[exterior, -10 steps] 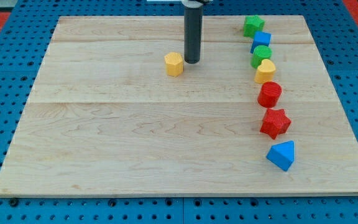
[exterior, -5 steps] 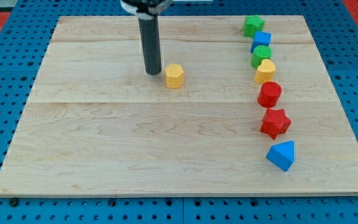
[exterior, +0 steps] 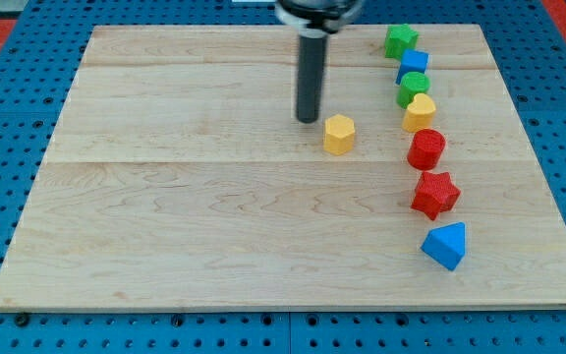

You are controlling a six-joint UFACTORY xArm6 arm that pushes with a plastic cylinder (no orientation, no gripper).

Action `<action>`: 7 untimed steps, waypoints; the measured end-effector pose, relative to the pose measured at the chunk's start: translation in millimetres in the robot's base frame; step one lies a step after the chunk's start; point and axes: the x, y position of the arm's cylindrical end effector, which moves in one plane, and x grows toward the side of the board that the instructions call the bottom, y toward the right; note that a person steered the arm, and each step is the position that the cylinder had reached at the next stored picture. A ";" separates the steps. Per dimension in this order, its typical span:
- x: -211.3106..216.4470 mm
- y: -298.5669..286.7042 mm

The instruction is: Push the yellow hexagon bottom of the yellow heart

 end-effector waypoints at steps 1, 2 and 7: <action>47.8 9.6; 54.6 37.7; 31.9 94.4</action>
